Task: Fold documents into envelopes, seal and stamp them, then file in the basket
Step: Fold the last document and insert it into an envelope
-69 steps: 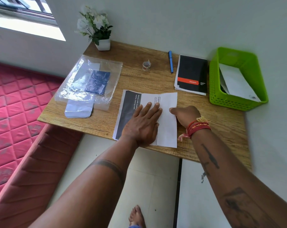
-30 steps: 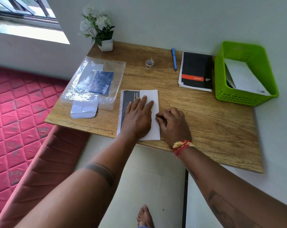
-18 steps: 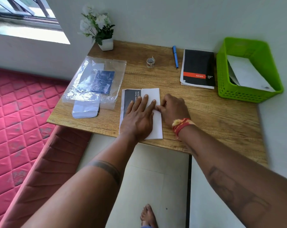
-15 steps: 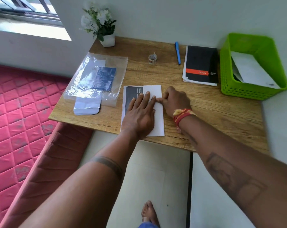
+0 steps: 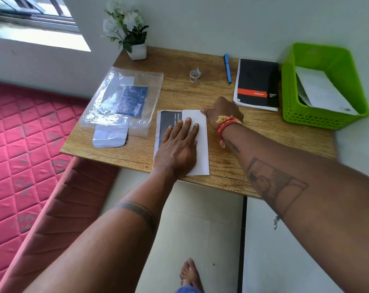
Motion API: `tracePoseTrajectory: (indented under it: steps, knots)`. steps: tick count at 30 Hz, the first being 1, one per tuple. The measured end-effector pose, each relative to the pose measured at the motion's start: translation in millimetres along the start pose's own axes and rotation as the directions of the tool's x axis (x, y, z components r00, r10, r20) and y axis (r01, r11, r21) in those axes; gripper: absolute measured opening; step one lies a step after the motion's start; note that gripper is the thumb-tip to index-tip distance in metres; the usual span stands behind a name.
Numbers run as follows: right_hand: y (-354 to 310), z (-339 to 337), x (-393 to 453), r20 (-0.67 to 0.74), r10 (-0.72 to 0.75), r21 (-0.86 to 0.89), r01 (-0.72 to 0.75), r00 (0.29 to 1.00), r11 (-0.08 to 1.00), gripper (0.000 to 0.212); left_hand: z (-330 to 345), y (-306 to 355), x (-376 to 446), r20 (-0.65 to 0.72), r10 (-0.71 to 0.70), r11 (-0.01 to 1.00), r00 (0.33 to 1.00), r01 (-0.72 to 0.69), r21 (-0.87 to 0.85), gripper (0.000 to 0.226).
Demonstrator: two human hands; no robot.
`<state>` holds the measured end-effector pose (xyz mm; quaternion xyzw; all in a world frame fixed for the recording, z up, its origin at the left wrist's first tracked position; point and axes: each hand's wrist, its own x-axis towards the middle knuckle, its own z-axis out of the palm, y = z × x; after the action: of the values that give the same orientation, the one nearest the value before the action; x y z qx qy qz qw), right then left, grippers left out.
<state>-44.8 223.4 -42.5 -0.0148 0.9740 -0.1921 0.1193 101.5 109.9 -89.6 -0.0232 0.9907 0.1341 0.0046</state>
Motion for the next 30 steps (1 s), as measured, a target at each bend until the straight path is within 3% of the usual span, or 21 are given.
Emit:
tracePoseTrajectory:
  steps: [7, 23, 30]
  knots:
    - [33.1, -2.6, -27.8, 0.048, -0.196, 0.067, 0.192, 0.980, 0.979, 0.048, -0.8, -0.9, -0.4, -0.002, 0.004, 1.000, 1.000, -0.004, -0.009, 0.057]
    - [68.3, 6.3, -101.8, 0.186, -0.260, 0.006, 0.264, 0.947, 0.965, 0.060, -2.5, -0.1, -0.8, 0.004, 0.000, 1.000, 1.000, 0.000, -0.025, 0.057]
    - [68.5, -0.2, -119.2, 0.264, -0.215, -0.037, 0.233, 0.940, 0.972, 0.065, 0.1, -2.1, -0.2, -0.010, -0.002, 0.999, 1.000, 0.001, -0.034, 0.057]
